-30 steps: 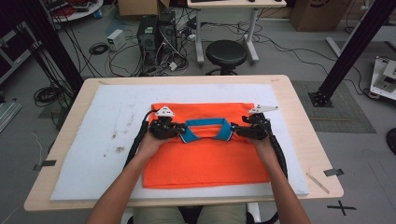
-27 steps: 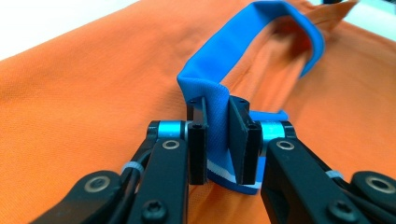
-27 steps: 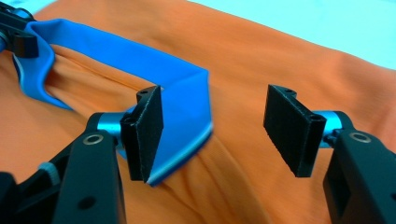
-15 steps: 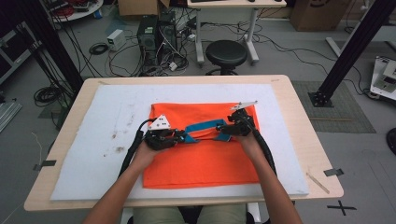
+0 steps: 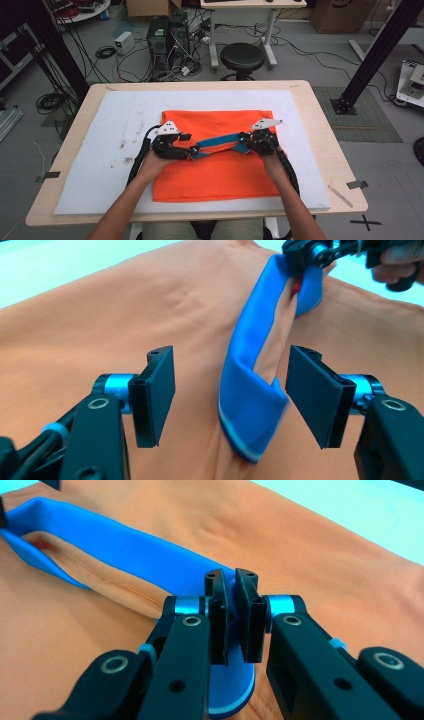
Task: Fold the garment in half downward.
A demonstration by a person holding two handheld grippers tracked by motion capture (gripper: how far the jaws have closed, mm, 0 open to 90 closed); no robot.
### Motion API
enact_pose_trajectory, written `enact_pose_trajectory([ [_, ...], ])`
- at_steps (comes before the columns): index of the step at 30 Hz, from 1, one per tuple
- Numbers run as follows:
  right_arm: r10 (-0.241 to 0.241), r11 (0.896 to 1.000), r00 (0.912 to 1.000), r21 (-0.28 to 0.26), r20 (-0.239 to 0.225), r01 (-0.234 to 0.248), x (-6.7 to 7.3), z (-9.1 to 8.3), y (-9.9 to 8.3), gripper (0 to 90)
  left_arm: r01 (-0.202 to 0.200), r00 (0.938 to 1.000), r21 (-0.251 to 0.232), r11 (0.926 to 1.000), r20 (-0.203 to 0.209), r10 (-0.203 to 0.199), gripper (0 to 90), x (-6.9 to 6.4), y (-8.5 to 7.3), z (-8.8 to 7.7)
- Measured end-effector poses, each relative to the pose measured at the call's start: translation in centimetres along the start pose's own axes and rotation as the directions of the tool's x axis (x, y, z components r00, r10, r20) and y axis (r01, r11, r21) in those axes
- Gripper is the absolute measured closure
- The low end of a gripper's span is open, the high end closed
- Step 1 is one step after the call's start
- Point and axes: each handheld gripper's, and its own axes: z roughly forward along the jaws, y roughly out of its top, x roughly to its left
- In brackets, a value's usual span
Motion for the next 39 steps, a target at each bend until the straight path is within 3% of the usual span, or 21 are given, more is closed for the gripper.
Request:
enact_pose_trajectory([
  [2, 0.006, 1.0, 0.9999, -0.004, -0.008, -0.006, 0.2, -0.2, -0.4, 84.9, 0.001, 0.9996, 0.043, 0.9991, 0.028, -0.002, 38.5, -0.1, -0.2, 0.7],
  [3, 0.01, 1.0, 0.9999, -0.005, -0.01, -0.01, 0.3, -0.3, -0.5, 83.9, -0.006, 0.999, 0.063, 0.998, 0.044, 0.003, 45.1, -0.2, -0.4, 1.0],
  [6, 0.03, 0.999, 0.9992, -0.009, -0.024, -0.031, 0.4, -0.8, -0.5, 68.4, -0.051, 0.9964, 0.066, 0.9965, 0.071, 0.046, 69.6, -0.9, -0.4, 1.1],
  [8, 0.044, 0.998, 0.9987, -0.043, -0.026, -0.045, 0.4, -1.3, -0.3, 56.0, -0.084, 0.9937, 0.065, 0.9944, 0.08, 0.079, 75.2, -1.3, -0.3, 1.0],
  [12, 0.096, 0.989, 0.9953, -0.109, -0.01, -0.097, 0.2, -2.2, 0.8, 45.5, -0.129, 0.9834, 0.088, 0.9878, 0.14, 0.116, 77.4, -1.9, -0.6, 0.8],
  [15, 0.092, 0.991, 0.9958, -0.099, 0.003, -0.091, 0.4, -2.2, 1.4, 47.9, -0.145, 0.9739, 0.098, 0.9846, 0.19, 0.124, 73.4, -2.4, -1.0, 0.5],
  [18, 0.082, 0.994, 0.9966, -0.077, -0.003, -0.082, 0.5, -1.6, 1.5, 51.2, -0.14, 0.9707, 0.11, 0.984, 0.211, 0.114, 67.2, -2.7, -1.5, -0.1],
  [19, 0.077, 0.995, 0.997, -0.068, -0.002, -0.077, 0.6, -1.4, 1.5, 53.5, -0.13, 0.9726, 0.109, 0.9855, 0.207, 0.105, 65.0, -2.6, -1.6, -0.4],
  [21, 0.079, 0.996, 0.9969, -0.05, -0.01, -0.079, 0.7, -1.1, 1.5, 59.7, -0.09, 0.9822, 0.101, 0.9909, 0.174, 0.071, 54.5, -2.3, -1.8, -1.1],
  [24, 0.055, 0.998, 0.9978, -0.016, -0.039, -0.055, 1.1, -0.8, 1.2, 69.4, -0.054, 0.9927, 0.065, 0.9964, 0.111, 0.046, 51.5, -1.6, -2.1, -2.4],
  [28, 0.023, 0.999, 0.9971, 0.038, -0.073, -0.02, 2.0, -0.7, 0.0, 72.3, 0.006, 0.9997, -0.009, 0.9999, 0.026, -0.006, 47.6, -0.5, -2.6, -3.9],
  [32, 0.013, 0.997, 0.9959, 0.073, -0.09, -0.007, 2.6, -0.6, -1.7, 72.3, 0.044, 0.9971, -0.052, 0.9977, -0.059, -0.047, 45.5, 0.1, -3.0, -4.9],
  [35, 0.009, 0.995, 0.9959, 0.099, -0.09, 0.0, 2.9, -0.5, -2.8, 72.3, 0.062, 0.9905, -0.065, 0.996, -0.118, -0.07, 45.2, 0.3, -3.4, -5.3],
  [39, 0.002, 0.993, 0.9955, 0.114, -0.095, 0.009, 3.1, -0.5, -3.7, 72.4, 0.083, 0.9818, -0.053, 0.9951, -0.167, -0.091, 44.6, 0.6, -3.9, -5.6],
])
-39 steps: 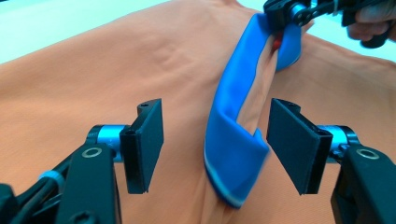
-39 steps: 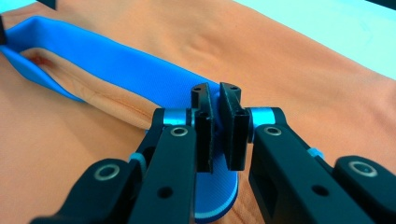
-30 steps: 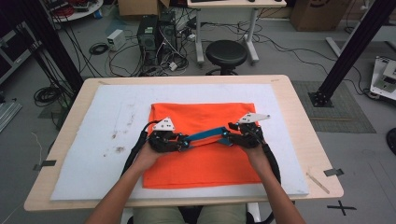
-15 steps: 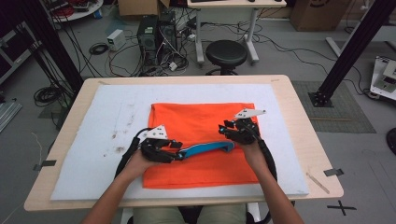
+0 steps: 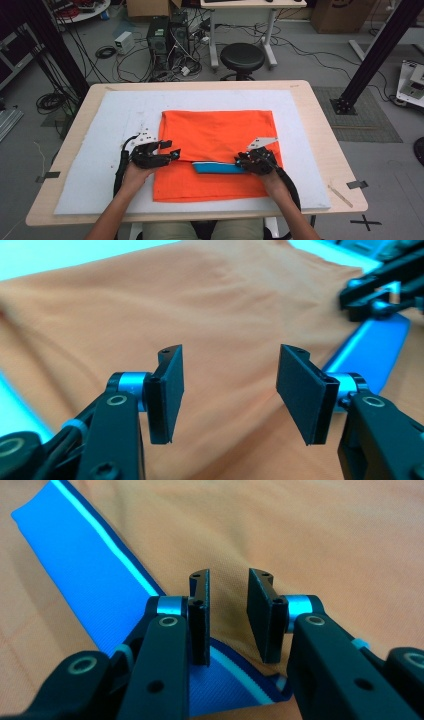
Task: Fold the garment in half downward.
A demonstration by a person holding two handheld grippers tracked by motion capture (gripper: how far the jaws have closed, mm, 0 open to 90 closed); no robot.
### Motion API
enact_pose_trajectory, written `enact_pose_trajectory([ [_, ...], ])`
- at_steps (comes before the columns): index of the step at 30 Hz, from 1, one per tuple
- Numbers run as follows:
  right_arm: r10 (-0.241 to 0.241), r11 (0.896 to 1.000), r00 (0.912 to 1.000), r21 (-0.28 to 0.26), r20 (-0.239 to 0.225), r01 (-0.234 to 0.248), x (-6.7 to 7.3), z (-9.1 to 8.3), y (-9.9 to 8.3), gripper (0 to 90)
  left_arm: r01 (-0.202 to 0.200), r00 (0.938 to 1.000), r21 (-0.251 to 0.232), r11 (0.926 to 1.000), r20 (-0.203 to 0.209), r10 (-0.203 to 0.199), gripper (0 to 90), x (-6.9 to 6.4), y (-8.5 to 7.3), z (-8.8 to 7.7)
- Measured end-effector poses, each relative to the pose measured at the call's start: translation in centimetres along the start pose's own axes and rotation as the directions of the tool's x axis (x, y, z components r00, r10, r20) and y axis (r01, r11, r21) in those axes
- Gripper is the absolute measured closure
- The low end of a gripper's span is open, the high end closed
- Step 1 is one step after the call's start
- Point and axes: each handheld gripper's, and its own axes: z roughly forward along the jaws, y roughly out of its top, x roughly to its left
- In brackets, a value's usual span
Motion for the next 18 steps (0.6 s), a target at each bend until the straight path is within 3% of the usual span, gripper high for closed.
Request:
enact_pose_trajectory([
  [5, 0.035, 0.996, 0.9987, -0.083, 0.037, -0.031, -0.3, -1.5, -0.1, 62.5, 0.008, 0.9986, 0.021, 0.9997, -0.053, -0.007, 44.5, 0.2, -0.6, -0.5],
  [8, 0.086, 0.989, 0.9916, -0.131, 0.096, -0.073, -1.3, -3.0, -0.4, 54.4, 0.015, 0.9964, 0.035, 0.9993, -0.084, -0.012, 44.1, 0.4, -0.9, -0.6],
  [10, 0.107, 0.986, 0.9809, -0.146, 0.162, -0.083, -2.2, -4.0, -1.0, 52.5, 0.026, 0.9955, 0.049, 0.9985, -0.092, -0.021, 44.3, 0.5, -1.2, -0.6],
  [14, 0.133, 0.987, 0.9465, -0.122, 0.294, -0.101, -3.9, -5.3, -2.5, 54.4, 0.015, 0.9953, 0.08, 0.9967, -0.096, -0.008, 47.3, 0.4, -1.5, -0.2],
  [18, 0.143, 0.989, 0.9335, -0.069, 0.329, -0.128, -4.9, -5.3, -3.8, 61.5, -0.01, 0.9941, 0.103, 0.9946, -0.106, 0.021, 50.4, 0.0, -1.4, 0.0],
])
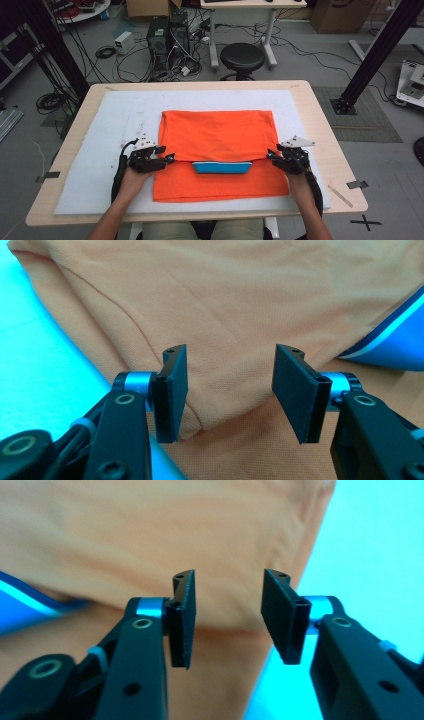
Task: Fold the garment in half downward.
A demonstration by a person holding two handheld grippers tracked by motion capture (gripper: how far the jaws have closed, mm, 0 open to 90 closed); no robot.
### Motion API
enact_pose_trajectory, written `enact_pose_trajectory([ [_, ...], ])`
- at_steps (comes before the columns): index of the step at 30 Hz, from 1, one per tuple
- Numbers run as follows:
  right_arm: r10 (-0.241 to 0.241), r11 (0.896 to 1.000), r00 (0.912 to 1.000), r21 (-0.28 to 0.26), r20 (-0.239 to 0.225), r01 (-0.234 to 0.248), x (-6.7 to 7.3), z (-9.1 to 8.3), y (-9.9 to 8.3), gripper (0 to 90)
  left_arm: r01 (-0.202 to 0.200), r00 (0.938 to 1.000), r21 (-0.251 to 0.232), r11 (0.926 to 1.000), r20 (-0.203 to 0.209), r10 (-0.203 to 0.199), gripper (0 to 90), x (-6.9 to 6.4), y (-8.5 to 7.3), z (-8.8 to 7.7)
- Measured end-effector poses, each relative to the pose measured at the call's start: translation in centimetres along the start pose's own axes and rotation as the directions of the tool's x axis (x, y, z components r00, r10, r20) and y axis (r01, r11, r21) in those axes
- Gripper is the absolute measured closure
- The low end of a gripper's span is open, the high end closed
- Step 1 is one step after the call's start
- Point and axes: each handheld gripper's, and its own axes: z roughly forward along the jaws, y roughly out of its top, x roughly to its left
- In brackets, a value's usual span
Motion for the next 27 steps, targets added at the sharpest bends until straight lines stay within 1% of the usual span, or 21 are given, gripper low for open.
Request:
enact_pose_trajectory([
  [2, 0.009, 1.0, 0.9999, 0.029, 0.005, -0.009, -0.3, 0.5, -0.3, 64.6, -0.017, 0.9998, 0.009, 0.9998, -0.011, 0.017, 53.0, -0.2, 0.0, 0.1],
  [4, 0.012, 0.998, 0.9999, 0.056, 0.002, -0.012, -0.3, 0.9, -0.5, 66.1, -0.048, 0.9987, 0.024, 0.9985, -0.017, 0.049, 60.0, -0.5, 0.0, 0.2],
  [6, 0.014, 0.998, 0.9999, 0.057, 0.0, -0.014, -0.3, 1.1, -0.6, 66.8, -0.071, 0.997, 0.039, 0.9967, -0.028, 0.073, 65.5, -0.8, 0.0, 0.3],
  [8, 0.014, 0.998, 0.9999, 0.063, -0.003, -0.014, -0.4, 1.0, -0.5, 68.3, -0.089, 0.9948, 0.053, 0.9946, -0.045, 0.091, 68.7, -1.0, 0.0, 0.4],
  [11, 0.014, 0.998, 0.9999, 0.063, -0.006, -0.014, -0.3, 1.1, -0.6, 72.5, -0.103, 0.9929, 0.063, 0.9927, -0.054, 0.106, 77.1, -1.2, 0.0, 0.5],
  [13, 0.011, 0.998, 0.9998, 0.064, -0.015, -0.01, -0.4, 1.1, -0.6, 75.6, -0.098, 0.9923, 0.062, 0.9933, -0.07, 0.102, 81.3, -1.2, 0.0, 0.5],
  [14, 0.011, 0.998, 0.9998, 0.064, -0.015, -0.01, -0.3, 1.1, -0.6, 75.8, -0.089, 0.993, 0.053, 0.9947, -0.074, 0.092, 81.8, -1.2, 0.0, 0.3],
  [15, 0.012, 0.998, 0.9998, 0.063, -0.014, -0.011, -0.3, 1.1, -0.6, 75.7, -0.073, 0.9944, 0.042, 0.9964, -0.073, 0.076, 80.7, -1.1, 0.0, 0.2],
  [16, 0.011, 0.998, 0.9999, 0.063, -0.012, -0.01, -0.3, 1.1, -0.6, 75.7, -0.036, 0.9965, 0.027, 0.999, -0.075, 0.038, 75.7, -0.9, 0.0, 0.0],
  [17, 0.013, 0.998, 0.9998, 0.06, -0.015, -0.012, -0.3, 1.1, -0.6, 75.5, 0.0, 0.9969, 0.017, 0.9999, -0.078, 0.001, 68.1, -0.7, 0.0, -0.2],
  [18, 0.015, 0.998, 0.9997, 0.057, -0.016, -0.015, -0.4, 1.1, -0.6, 75.3, 0.024, 0.995, 0.009, 0.9997, -0.097, -0.023, 62.6, -0.5, 0.0, -0.4],
  [19, 0.019, 0.998, 0.9997, 0.057, -0.017, -0.018, -0.4, 1.1, -0.7, 75.1, 0.035, 0.9927, 0.004, 0.9994, -0.115, -0.034, 57.1, -0.4, -0.1, -0.7],
  [21, 0.019, 0.998, 0.9997, 0.058, -0.016, -0.018, -0.4, 1.1, -0.6, 74.8, 0.052, 0.988, 0.002, 0.9987, -0.146, -0.051, 54.4, -0.2, -0.2, -1.1],
  [22, 0.015, 0.998, 0.9998, 0.057, -0.016, -0.014, -0.4, 1.1, -0.6, 74.7, 0.057, 0.9877, 0.007, 0.9984, -0.147, -0.055, 52.6, -0.1, -0.3, -1.2],
  [23, 0.015, 0.998, 0.9998, 0.058, -0.015, -0.014, -0.4, 1.1, -0.6, 74.6, 0.064, 0.9885, 0.014, 0.9979, -0.138, -0.061, 52.6, -0.1, -0.4, -1.1],
  [24, 0.014, 0.998, 0.9998, 0.057, -0.016, -0.014, -0.4, 1.1, -0.6, 74.6, 0.062, 0.9895, 0.024, 0.9978, -0.132, -0.058, 53.0, -0.1, -0.5, -1.0],
  [27, 0.019, 0.998, 0.9996, 0.058, -0.02, -0.017, -0.4, 1.1, -0.6, 74.5, 0.037, 0.9924, 0.057, 0.9977, -0.12, -0.03, 57.9, -0.6, -0.5, -0.5],
])
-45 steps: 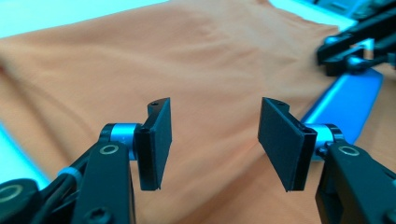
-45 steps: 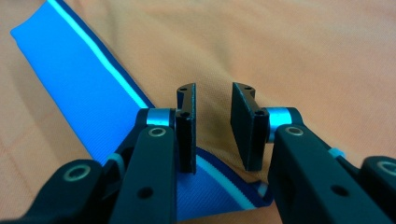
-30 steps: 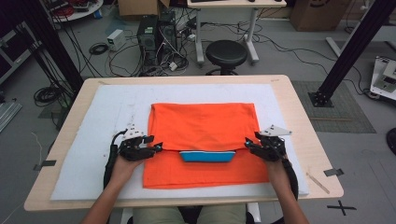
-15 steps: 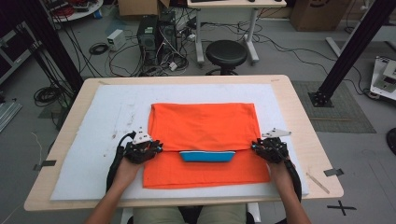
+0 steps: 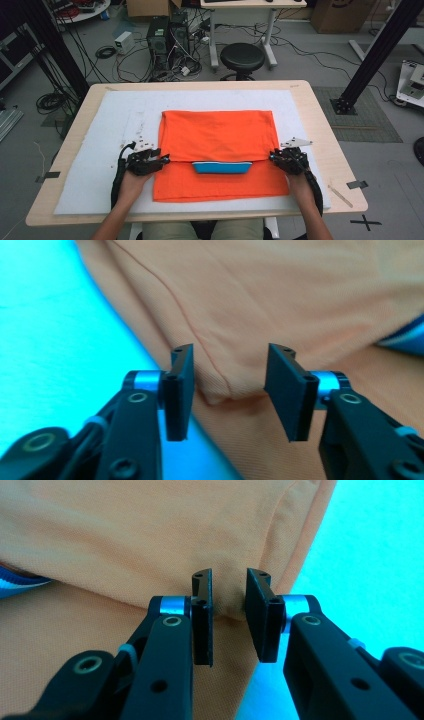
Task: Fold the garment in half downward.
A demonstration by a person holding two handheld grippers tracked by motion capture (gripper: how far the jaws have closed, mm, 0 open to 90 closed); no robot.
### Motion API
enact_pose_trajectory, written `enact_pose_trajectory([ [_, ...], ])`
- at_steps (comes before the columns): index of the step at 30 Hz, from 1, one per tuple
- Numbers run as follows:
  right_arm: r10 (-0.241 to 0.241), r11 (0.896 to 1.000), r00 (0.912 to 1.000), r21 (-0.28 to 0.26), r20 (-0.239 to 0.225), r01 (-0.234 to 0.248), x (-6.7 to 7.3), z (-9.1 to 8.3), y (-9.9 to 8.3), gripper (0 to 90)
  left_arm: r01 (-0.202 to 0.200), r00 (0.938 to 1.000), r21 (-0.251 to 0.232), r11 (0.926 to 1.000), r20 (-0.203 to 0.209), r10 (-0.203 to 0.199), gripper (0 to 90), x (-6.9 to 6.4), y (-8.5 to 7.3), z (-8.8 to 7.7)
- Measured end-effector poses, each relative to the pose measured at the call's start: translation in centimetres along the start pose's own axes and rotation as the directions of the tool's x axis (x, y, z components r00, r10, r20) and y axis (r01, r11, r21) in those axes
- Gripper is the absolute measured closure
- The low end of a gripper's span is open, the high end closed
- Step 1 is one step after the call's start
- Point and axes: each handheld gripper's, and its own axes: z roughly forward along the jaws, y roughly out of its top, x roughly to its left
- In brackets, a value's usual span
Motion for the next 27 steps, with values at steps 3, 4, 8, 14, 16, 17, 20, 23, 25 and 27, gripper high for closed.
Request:
enact_pose_trajectory([
  [3, -0.003, 1.0, 1.0, 0.0, 0.004, 0.003, 0.0, 0.0, 0.0, 74.5, -0.005, 1.0, 0.009, 0.9999, 0.002, 0.005, 64.6, -0.2, 0.0, 0.1],
  [4, -0.004, 1.0, 1.0, 0.002, 0.003, 0.004, 0.0, 0.0, 0.0, 74.6, -0.011, 0.9999, 0.009, 0.9999, 0.002, 0.011, 68.1, -0.2, 0.0, 0.1],
  [8, -0.006, 1.0, 1.0, 0.007, -0.003, 0.006, 0.0, 0.0, 0.1, 77.1, -0.019, 0.9998, 0.013, 0.9997, 0.008, 0.019, 79.6, -0.4, 0.0, 0.1],
  [14, -0.024, 1.0, 0.9996, 0.004, -0.015, 0.024, 0.0, -0.1, 0.1, 84.6, 0.005, 0.9988, -0.008, 1.0, 0.048, -0.005, 84.2, -0.2, -0.1, -0.1],
  [16, -0.013, 1.0, 0.9996, -0.004, -0.025, 0.013, -0.1, -0.2, 0.0, 85.3, 0.036, 0.9957, -0.03, 0.9989, 0.086, -0.033, 84.4, 0.2, -0.1, -0.5],
  [17, -0.009, 1.0, 0.9995, -0.009, -0.029, 0.009, -0.2, -0.3, 0.0, 85.5, 0.05, 0.9936, -0.044, 0.9978, 0.103, -0.045, 84.4, 0.4, -0.2, -0.7],
  [20, 0.004, 1.0, 0.9992, -0.027, -0.04, -0.005, -0.4, -0.8, 0.0, 85.7, 0.073, 0.989, -0.066, 0.9952, 0.134, -0.063, 84.4, 0.8, -0.2, -1.4],
  [23, 0.005, 0.999, 0.9991, -0.048, -0.043, -0.007, -0.4, -1.7, 0.2, 85.8, 0.105, 0.9805, -0.092, 0.9902, 0.176, -0.088, 84.4, 1.2, -0.4, -2.3],
  [25, -0.001, 0.998, 0.9992, -0.06, -0.04, -0.001, -0.4, -2.2, 0.3, 85.7, 0.109, 0.9768, -0.102, 0.9889, 0.196, -0.087, 84.4, 1.3, -0.5, -2.8],
  [27, -0.002, 0.997, 0.9992, -0.074, -0.041, -0.001, -0.4, -2.8, 0.4, 85.8, 0.114, 0.9712, -0.116, 0.9867, 0.222, -0.086, 84.4, 1.2, -0.6, -3.4],
])
